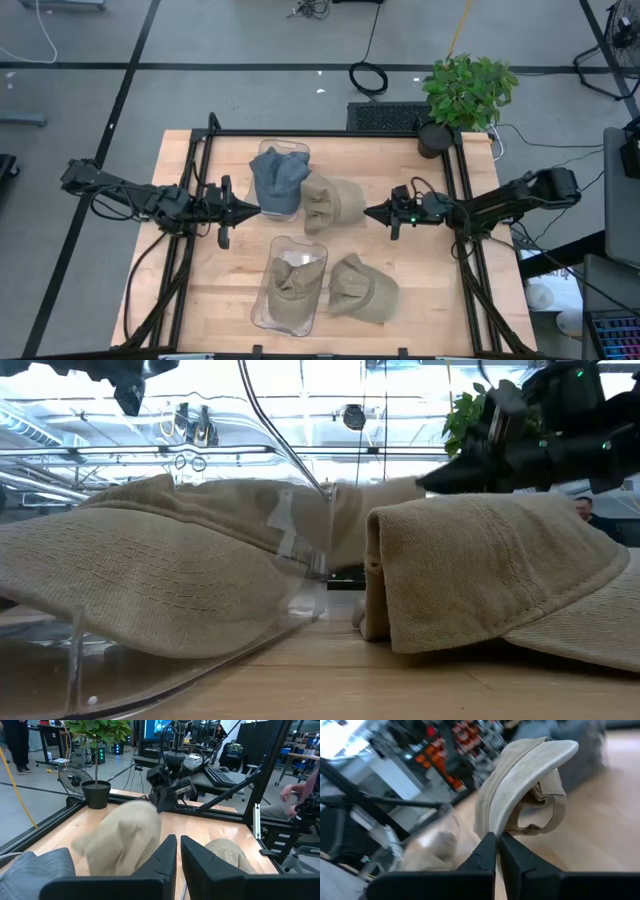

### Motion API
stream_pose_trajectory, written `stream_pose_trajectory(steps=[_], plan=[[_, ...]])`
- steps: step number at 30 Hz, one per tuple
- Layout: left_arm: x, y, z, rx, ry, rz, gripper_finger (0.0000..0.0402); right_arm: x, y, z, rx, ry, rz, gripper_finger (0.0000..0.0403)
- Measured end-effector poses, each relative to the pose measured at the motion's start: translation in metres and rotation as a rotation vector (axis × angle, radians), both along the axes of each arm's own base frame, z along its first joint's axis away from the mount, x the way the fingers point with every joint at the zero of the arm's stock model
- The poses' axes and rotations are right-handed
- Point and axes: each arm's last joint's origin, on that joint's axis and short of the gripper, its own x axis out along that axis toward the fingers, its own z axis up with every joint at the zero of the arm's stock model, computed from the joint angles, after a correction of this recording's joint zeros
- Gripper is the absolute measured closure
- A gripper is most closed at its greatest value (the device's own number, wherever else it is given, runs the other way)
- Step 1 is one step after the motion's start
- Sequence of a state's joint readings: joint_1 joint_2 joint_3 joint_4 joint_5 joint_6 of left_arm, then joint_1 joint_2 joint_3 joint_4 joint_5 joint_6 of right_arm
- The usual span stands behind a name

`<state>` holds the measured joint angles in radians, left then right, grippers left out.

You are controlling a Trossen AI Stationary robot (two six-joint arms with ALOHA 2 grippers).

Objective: Stack caps by color
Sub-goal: Stack the top brown cap on the other brown cap in the bottom transparent bin

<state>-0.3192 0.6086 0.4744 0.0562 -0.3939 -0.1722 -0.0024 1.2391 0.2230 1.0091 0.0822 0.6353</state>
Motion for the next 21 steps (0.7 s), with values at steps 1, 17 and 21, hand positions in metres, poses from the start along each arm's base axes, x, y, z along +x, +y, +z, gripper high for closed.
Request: stream_pose_trajectory(steps=[1,17,21], plan=[[0.000,0.000,0.000,0.000,0.001,0.000,0.0371,-0.001,0.001,0.004,-0.008,-0.024,0.005,0.0402],[0.000,0.000,0.000,0.000,0.000,0.000,0.0371,-0.008,0.006,0.073,-0.284,-0.154,-0.038,0.0403],[0.000,0.000,0.000,0.000,0.000,0.000,0.0371,0.002,0.009,0.099,-0.433,-0.057,-0.048,0.0403]])
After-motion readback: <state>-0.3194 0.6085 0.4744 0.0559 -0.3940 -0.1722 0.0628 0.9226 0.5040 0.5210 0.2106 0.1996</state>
